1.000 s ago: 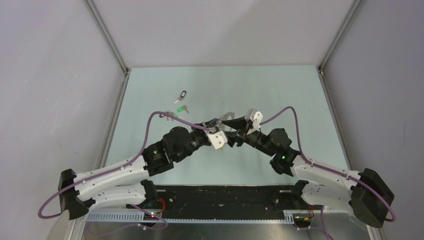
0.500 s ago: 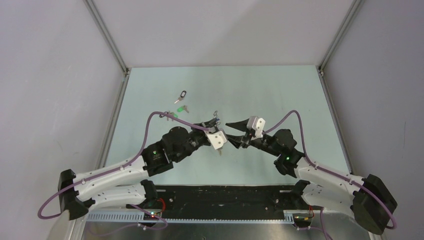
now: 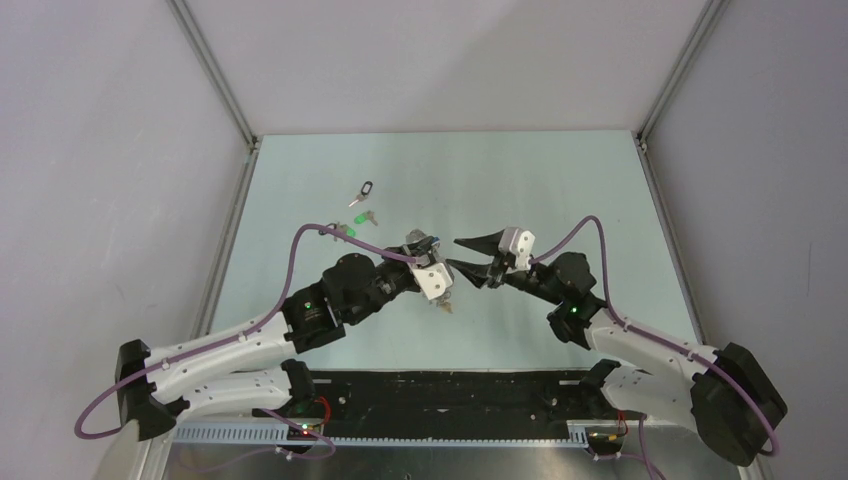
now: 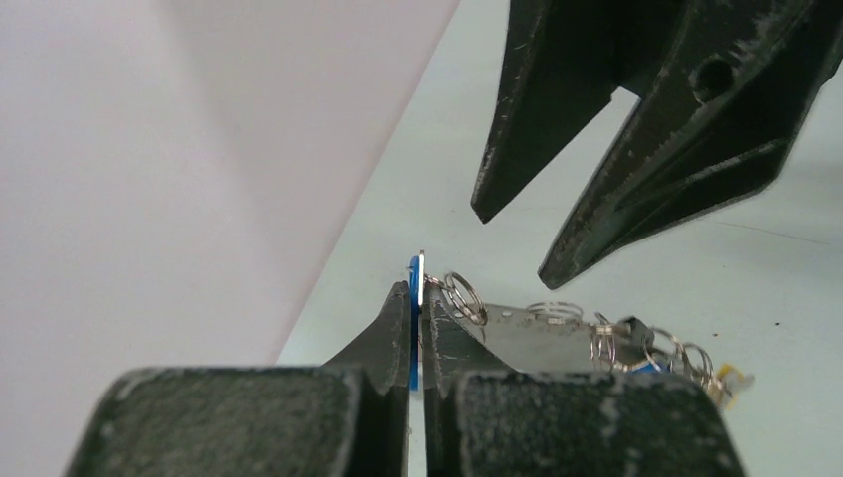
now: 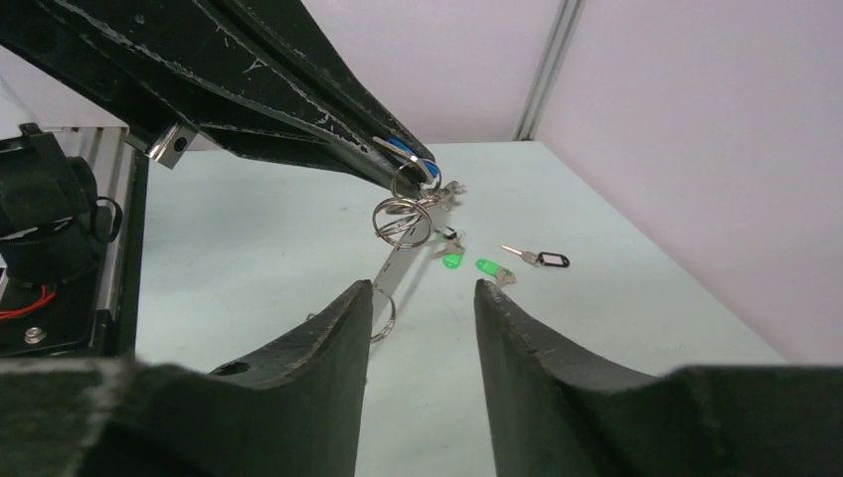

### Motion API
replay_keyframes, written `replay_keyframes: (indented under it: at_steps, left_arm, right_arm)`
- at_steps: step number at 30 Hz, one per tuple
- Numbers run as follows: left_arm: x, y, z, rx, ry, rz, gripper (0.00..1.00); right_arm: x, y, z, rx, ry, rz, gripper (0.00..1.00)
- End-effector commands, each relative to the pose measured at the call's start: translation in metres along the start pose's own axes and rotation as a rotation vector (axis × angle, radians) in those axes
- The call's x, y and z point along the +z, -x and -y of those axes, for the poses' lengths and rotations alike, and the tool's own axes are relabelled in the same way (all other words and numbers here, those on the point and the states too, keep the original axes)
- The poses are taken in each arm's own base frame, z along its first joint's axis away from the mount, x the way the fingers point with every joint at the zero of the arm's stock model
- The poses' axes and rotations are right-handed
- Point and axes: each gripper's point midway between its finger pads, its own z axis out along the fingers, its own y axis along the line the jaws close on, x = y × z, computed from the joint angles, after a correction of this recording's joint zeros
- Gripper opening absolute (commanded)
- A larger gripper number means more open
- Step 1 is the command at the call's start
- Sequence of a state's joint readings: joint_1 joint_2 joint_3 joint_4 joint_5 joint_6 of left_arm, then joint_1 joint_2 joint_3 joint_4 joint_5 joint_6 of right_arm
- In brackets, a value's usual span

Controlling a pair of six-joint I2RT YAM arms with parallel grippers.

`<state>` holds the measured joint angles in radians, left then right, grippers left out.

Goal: Remove the keys from the keyring

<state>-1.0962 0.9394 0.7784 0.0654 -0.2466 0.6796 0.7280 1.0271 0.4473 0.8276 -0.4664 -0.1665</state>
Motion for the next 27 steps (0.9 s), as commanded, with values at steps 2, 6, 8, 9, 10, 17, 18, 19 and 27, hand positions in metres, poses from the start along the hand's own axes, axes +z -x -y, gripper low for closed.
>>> replay_keyframes:
  at_steps: [2, 6, 8, 9, 10, 17, 18, 19, 27]
  left_arm:
    - [-0.005, 0.034, -0.029, -0.029, 0.08, 0.109, 0.0]
    - [-0.004, 0.034, -0.029, -0.029, 0.083, 0.105, 0.0]
    - [-0.004, 0.034, -0.029, -0.031, 0.083, 0.105, 0.0]
    - [-0.004, 0.034, -0.029, -0.032, 0.084, 0.104, 0.0]
    - [-0.004, 0.033, -0.03, -0.032, 0.084, 0.104, 0.0]
    - [-0.004, 0.033, -0.03, -0.036, 0.09, 0.101, 0.0]
    - [-0.004, 0.033, -0.031, -0.036, 0.09, 0.101, 0.0]
    - [-0.004, 0.033, -0.031, -0.037, 0.09, 0.1, 0.0]
    - [-0.004, 0.034, -0.031, -0.042, 0.092, 0.102, 0.0]
  right_arm:
    - [0.016, 0.03, -0.004, 0.106, 0.034, 0.092, 0.61]
    - [0.021, 0.034, -0.005, 0.205, 0.035, 0.1, 0.68]
    - [0.024, 0.036, 0.001, 0.266, -0.003, 0.105, 0.64]
    - [0.025, 0.037, 0.003, 0.289, -0.016, 0.105, 0.6]
    - [0.026, 0.037, 0.006, 0.334, -0.043, 0.108, 0.58]
    - [0.03, 0.038, 0.011, 0.522, -0.148, 0.123, 0.55]
    - [0.031, 0.038, 0.012, 0.535, -0.165, 0.128, 0.54]
    - [0.032, 0.039, 0.009, 0.55, -0.159, 0.132, 0.54]
    - [0.038, 0.039, 0.007, 0.58, -0.187, 0.151, 0.49]
